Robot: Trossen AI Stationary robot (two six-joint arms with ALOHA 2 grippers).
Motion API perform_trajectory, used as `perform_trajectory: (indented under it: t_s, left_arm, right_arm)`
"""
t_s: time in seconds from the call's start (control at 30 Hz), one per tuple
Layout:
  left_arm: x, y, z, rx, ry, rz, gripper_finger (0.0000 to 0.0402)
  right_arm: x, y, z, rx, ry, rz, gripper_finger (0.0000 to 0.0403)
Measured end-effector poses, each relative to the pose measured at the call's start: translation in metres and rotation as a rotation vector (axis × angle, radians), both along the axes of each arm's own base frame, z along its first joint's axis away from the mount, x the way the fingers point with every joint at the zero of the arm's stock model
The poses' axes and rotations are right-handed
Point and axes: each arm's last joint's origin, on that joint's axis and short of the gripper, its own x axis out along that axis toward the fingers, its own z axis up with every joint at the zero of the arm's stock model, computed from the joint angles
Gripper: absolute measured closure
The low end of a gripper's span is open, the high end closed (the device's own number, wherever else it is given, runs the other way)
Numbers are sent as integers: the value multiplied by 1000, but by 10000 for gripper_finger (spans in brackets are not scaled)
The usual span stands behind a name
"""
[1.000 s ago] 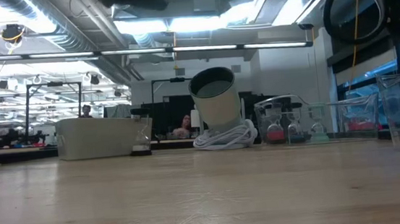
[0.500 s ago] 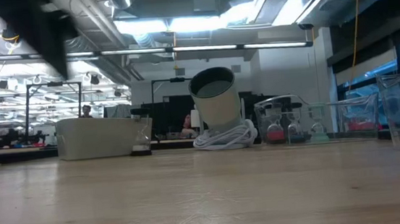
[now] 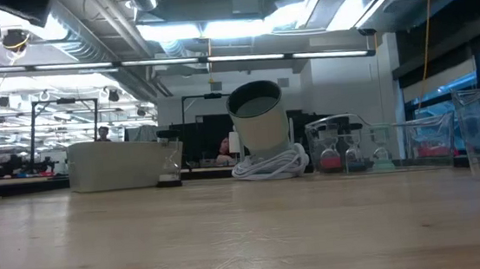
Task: Pick & Place Office items
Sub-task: Put the blue hourglass into the top transparent bin
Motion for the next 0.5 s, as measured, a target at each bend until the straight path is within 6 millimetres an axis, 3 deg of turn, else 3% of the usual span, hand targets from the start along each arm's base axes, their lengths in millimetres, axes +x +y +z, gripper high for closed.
perform_trajectory:
  t_s: [0.17,0.37,0.5]
  left_arm:
    - [-13,9,8,170,72,11,137]
    - [-19,14,39,72,-77,-88,170]
    - [-41,29,65,48,-188,-52,199]
  right_arm:
    - [1,-2,0,1,1,-7,117]
    - [3,-4,-1,56,44,-17,117]
    - [5,-4,-1,69,44,-22,117]
